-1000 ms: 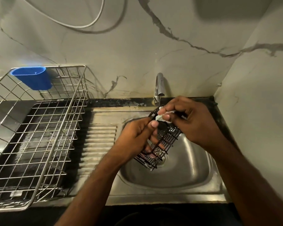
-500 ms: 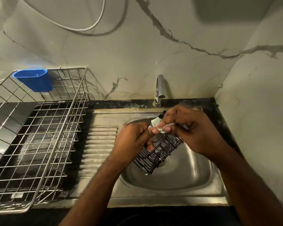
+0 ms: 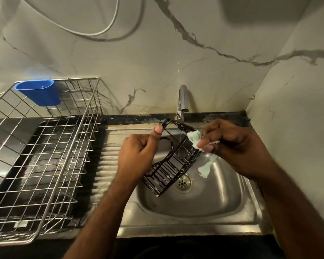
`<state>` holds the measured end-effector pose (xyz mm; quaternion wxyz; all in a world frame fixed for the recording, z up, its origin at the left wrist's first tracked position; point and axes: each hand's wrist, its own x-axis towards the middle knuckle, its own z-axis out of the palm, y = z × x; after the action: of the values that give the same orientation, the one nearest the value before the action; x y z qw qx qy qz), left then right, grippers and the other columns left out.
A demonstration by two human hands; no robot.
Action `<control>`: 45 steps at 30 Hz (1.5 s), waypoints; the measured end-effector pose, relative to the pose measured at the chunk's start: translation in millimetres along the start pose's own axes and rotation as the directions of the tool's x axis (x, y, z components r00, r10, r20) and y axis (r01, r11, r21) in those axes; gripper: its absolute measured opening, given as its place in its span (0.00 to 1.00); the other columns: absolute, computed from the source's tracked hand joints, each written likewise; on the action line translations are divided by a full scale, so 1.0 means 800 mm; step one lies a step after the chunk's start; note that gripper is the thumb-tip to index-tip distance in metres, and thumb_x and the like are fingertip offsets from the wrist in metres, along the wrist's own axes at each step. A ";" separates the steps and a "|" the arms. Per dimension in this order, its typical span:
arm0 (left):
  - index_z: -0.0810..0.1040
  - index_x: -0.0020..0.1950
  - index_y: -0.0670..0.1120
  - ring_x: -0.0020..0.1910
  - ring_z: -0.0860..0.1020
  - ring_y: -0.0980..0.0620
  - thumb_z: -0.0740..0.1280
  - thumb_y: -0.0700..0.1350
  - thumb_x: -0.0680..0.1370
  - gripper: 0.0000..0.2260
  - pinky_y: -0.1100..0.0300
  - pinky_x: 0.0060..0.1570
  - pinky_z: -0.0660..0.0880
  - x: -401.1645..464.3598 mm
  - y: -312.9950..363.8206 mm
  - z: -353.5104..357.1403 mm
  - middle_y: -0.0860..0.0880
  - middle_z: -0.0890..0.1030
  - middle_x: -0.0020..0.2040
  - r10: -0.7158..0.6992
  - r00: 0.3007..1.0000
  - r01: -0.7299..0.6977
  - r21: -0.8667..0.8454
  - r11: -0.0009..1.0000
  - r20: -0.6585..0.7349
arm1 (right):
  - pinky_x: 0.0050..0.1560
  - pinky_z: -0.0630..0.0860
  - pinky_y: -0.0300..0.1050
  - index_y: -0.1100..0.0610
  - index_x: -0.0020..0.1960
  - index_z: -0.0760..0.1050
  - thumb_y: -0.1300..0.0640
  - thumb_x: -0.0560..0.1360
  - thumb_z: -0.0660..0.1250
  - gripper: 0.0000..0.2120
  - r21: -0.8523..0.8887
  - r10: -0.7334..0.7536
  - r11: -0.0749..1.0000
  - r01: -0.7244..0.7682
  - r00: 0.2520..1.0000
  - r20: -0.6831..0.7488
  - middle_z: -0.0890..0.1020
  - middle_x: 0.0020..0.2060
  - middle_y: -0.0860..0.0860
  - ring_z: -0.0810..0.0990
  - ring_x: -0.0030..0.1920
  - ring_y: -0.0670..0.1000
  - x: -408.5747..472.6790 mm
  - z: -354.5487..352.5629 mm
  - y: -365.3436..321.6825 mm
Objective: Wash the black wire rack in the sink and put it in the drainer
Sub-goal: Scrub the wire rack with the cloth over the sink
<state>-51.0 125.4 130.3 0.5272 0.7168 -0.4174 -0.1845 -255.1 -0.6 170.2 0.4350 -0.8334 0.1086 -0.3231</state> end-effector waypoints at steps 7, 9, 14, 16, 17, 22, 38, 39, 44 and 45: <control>0.59 0.22 0.47 0.19 0.59 0.56 0.57 0.70 0.78 0.34 0.59 0.25 0.54 -0.007 -0.001 0.002 0.54 0.59 0.19 0.124 0.990 -0.108 0.207 0.972 -0.066 | 0.48 0.74 0.32 0.50 0.48 0.84 0.61 0.73 0.73 0.08 -0.189 0.169 0.967 -0.171 0.985 -0.025 0.81 0.46 0.43 0.81 0.50 0.45 0.005 -0.006 0.039; 0.59 0.23 0.48 0.20 0.57 0.56 0.57 0.71 0.78 0.34 0.60 0.26 0.53 -0.007 -0.008 0.002 0.54 0.58 0.19 0.144 0.987 -0.137 0.099 0.986 -0.065 | 0.48 0.74 0.29 0.49 0.47 0.83 0.65 0.74 0.71 0.11 -0.188 0.238 0.949 -0.251 0.967 -0.090 0.81 0.46 0.43 0.81 0.49 0.42 0.002 -0.006 0.059; 0.62 0.23 0.51 0.20 0.57 0.55 0.60 0.69 0.79 0.31 0.63 0.27 0.53 -0.010 -0.018 0.000 0.57 0.59 0.20 0.181 0.983 -0.185 -0.137 0.973 -0.044 | 0.47 0.71 0.22 0.56 0.50 0.83 0.66 0.76 0.69 0.08 -0.232 0.319 0.886 -0.401 0.891 -0.321 0.81 0.47 0.47 0.80 0.47 0.35 0.007 -0.003 0.062; 0.61 0.23 0.52 0.20 0.57 0.53 0.62 0.69 0.78 0.31 0.61 0.27 0.54 -0.010 -0.022 0.002 0.53 0.60 0.21 0.147 0.987 -0.158 -0.191 0.969 -0.072 | 0.51 0.76 0.29 0.51 0.50 0.83 0.61 0.76 0.71 0.07 -0.235 0.247 0.916 -0.325 0.919 -0.308 0.82 0.48 0.44 0.80 0.49 0.37 0.011 0.004 0.042; 0.62 0.24 0.52 0.21 0.57 0.53 0.63 0.69 0.78 0.30 0.60 0.27 0.54 -0.009 -0.022 0.002 0.51 0.60 0.21 0.141 0.987 -0.153 -0.189 0.970 -0.078 | 0.52 0.78 0.34 0.50 0.50 0.83 0.60 0.75 0.71 0.07 -0.217 0.215 0.938 -0.270 0.945 -0.245 0.82 0.48 0.43 0.81 0.50 0.40 0.012 0.009 0.026; 0.65 0.23 0.51 0.20 0.58 0.54 0.64 0.67 0.78 0.30 0.61 0.27 0.56 -0.010 -0.018 0.004 0.56 0.61 0.20 0.188 0.980 -0.192 -0.072 0.979 -0.061 | 0.50 0.78 0.41 0.53 0.51 0.84 0.61 0.74 0.72 0.07 -0.119 0.016 0.993 -0.005 0.996 0.091 0.81 0.46 0.46 0.82 0.50 0.49 0.018 0.024 -0.024; 0.60 0.24 0.50 0.19 0.55 0.60 0.60 0.54 0.82 0.26 0.70 0.22 0.54 -0.020 -0.003 0.000 0.56 0.58 0.21 -0.013 0.997 -0.023 -0.447 0.894 -0.076 | 0.48 0.75 0.30 0.53 0.48 0.82 0.64 0.75 0.70 0.07 -0.096 0.123 0.983 -0.158 0.946 -0.301 0.83 0.47 0.46 0.82 0.49 0.42 -0.004 0.013 -0.002; 0.60 0.23 0.52 0.20 0.55 0.59 0.60 0.56 0.82 0.27 0.70 0.22 0.53 -0.021 -0.004 -0.002 0.56 0.58 0.21 -0.023 0.997 -0.011 -0.460 0.888 -0.069 | 0.48 0.75 0.32 0.54 0.49 0.82 0.64 0.75 0.70 0.07 -0.090 0.054 0.993 -0.080 0.963 -0.262 0.82 0.47 0.47 0.82 0.49 0.44 -0.003 0.020 -0.013; 0.60 0.22 0.52 0.20 0.55 0.57 0.59 0.57 0.82 0.29 0.67 0.22 0.51 -0.021 -0.003 0.005 0.55 0.58 0.21 -0.092 0.995 0.052 -0.540 0.840 -0.048 | 0.47 0.75 0.34 0.58 0.54 0.81 0.67 0.74 0.71 0.10 -0.311 -0.142 0.946 0.089 0.978 -0.152 0.79 0.49 0.49 0.79 0.49 0.45 0.002 0.038 -0.006; 0.60 0.21 0.52 0.19 0.55 0.58 0.58 0.57 0.82 0.29 0.67 0.22 0.52 -0.021 0.000 0.007 0.56 0.58 0.20 -0.104 0.993 0.058 -0.553 0.831 -0.052 | 0.47 0.74 0.31 0.58 0.53 0.80 0.67 0.75 0.70 0.09 -0.296 -0.101 0.955 0.033 0.970 -0.219 0.80 0.49 0.48 0.79 0.50 0.42 0.003 0.037 0.000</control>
<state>-64.7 135.4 125.1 0.7188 0.5589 -0.2945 -0.2903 -234.4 18.0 159.0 0.2810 -0.8480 0.1764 -0.4132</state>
